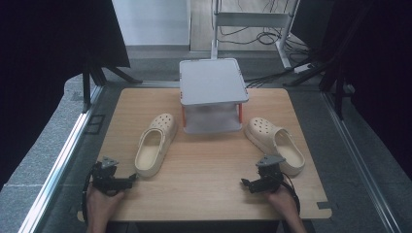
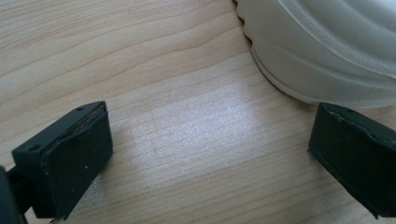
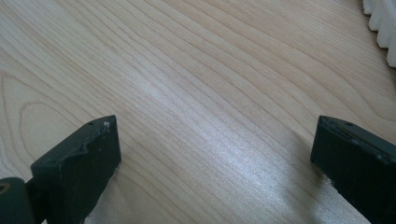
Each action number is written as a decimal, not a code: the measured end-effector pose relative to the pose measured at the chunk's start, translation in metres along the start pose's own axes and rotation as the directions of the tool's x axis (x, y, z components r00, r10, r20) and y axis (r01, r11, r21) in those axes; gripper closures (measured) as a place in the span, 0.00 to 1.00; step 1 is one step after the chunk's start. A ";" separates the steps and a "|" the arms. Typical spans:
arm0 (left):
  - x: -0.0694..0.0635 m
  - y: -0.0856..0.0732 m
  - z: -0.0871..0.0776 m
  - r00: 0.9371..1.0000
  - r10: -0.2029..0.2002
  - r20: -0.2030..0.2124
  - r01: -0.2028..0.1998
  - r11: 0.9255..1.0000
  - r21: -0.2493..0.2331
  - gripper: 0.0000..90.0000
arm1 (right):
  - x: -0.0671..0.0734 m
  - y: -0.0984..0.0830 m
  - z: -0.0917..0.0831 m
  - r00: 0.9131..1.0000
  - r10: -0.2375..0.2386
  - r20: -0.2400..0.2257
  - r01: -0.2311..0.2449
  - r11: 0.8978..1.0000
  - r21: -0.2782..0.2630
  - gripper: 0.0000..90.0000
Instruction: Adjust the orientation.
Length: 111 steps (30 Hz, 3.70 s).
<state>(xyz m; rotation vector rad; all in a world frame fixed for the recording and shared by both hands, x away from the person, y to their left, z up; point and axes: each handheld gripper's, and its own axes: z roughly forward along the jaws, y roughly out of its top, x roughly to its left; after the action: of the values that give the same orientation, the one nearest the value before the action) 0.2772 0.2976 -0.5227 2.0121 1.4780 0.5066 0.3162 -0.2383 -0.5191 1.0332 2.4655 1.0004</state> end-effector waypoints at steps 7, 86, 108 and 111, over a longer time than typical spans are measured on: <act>0.001 -0.001 0.000 1.000 0.009 0.007 -0.009 1.000 0.000 0.00 | 0.001 0.000 0.000 1.000 0.008 0.008 -0.008 1.000 -0.002 0.01; 0.000 -0.001 -0.001 0.999 0.027 0.022 -0.027 1.000 0.002 0.00 | 0.060 0.176 0.055 0.966 -0.046 -0.253 0.051 0.999 0.012 0.09; 0.001 -0.004 -0.003 0.999 0.035 0.030 -0.035 0.999 0.000 0.00 | 0.097 0.241 0.110 0.965 -0.051 -0.259 0.065 0.997 0.046 0.15; 0.001 -0.004 -0.003 0.999 0.036 0.030 -0.036 0.999 0.000 0.00 | 0.104 0.249 0.118 0.965 -0.065 -0.254 0.082 0.995 0.058 0.17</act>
<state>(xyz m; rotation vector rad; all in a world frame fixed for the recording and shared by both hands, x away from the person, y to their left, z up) 0.2725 0.2999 -0.5228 2.0407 1.4270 0.4891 0.4294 0.0191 -0.4302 0.8736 2.7370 1.0907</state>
